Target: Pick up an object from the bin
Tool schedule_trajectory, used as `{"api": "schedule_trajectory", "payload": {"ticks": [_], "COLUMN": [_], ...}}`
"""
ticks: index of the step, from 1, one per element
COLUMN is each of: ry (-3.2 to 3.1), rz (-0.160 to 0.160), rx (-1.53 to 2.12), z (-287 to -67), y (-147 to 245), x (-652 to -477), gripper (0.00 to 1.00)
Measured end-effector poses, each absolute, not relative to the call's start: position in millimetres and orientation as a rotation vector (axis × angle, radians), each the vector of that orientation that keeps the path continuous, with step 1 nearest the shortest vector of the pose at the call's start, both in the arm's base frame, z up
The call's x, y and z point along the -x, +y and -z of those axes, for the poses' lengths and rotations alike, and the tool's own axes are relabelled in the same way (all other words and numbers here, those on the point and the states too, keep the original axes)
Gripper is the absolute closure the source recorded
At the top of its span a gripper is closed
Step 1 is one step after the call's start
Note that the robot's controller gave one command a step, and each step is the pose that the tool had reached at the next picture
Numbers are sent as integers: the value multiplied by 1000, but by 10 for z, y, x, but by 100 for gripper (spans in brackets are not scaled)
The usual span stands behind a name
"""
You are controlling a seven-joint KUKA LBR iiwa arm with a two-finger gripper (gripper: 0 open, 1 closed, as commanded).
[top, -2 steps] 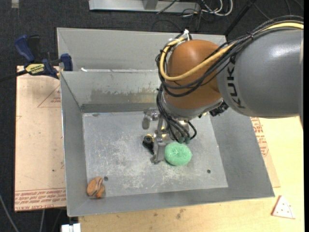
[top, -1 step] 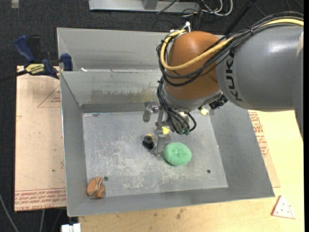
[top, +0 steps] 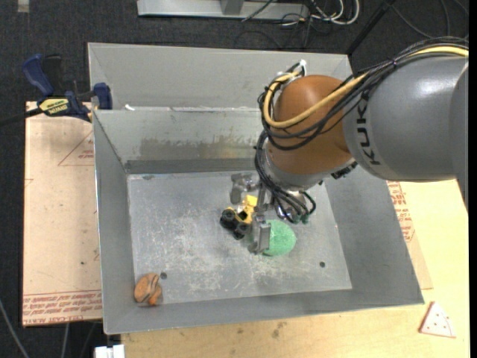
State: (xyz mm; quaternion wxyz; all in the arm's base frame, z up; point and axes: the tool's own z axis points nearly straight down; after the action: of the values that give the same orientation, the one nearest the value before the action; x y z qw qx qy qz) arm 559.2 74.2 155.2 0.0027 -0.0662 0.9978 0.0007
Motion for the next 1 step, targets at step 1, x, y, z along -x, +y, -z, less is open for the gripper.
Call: {"api": "schedule_trajectory", "payload": {"ticks": [1], "ry": [3142], "rz": [-1], "rx": [153], "z": [-1311], "y": [575], "x": [-5595], "gripper": [0]}}
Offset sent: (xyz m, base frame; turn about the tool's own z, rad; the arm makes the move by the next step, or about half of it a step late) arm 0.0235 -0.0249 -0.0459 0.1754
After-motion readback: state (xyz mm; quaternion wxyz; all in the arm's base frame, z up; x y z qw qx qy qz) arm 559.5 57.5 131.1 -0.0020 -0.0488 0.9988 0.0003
